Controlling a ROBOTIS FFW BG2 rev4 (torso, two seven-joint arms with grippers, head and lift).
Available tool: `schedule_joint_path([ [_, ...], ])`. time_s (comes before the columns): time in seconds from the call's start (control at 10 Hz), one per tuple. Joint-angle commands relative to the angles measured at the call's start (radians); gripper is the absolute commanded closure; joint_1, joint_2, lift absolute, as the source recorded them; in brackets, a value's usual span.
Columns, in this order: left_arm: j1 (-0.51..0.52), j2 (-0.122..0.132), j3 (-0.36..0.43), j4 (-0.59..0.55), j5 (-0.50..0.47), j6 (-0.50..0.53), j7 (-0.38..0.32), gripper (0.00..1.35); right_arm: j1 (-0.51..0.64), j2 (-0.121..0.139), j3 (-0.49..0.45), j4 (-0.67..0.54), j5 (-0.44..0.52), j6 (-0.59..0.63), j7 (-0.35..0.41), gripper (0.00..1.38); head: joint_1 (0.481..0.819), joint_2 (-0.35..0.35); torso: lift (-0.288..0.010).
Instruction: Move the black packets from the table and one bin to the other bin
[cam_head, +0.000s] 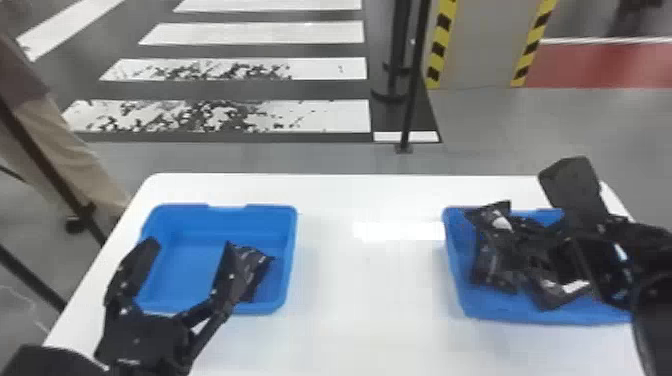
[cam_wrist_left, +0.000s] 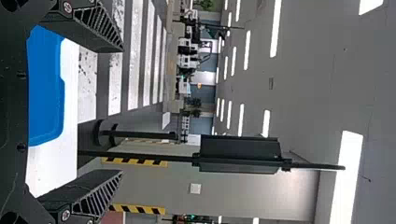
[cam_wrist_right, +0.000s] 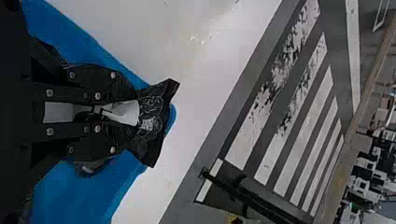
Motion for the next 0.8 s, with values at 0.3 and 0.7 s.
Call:
schedule_joint_path([
  [0.3, 0.000, -0.003, 0.006, 0.007, 0.002, -0.017, 0.001, 0.10, -0.006, 0.003, -0.054, 0.127, -0.021, -0.072, 0.000, 0.79, 0.695, -0.067, -0.110],
  [0.7, -0.007, -0.003, 0.016, 0.010, 0.004, -0.005, -0.001, 0.10, 0.273, 0.047, -0.217, -0.089, -0.196, -0.261, -0.023, 0.15, 0.695, -0.054, -0.110],
])
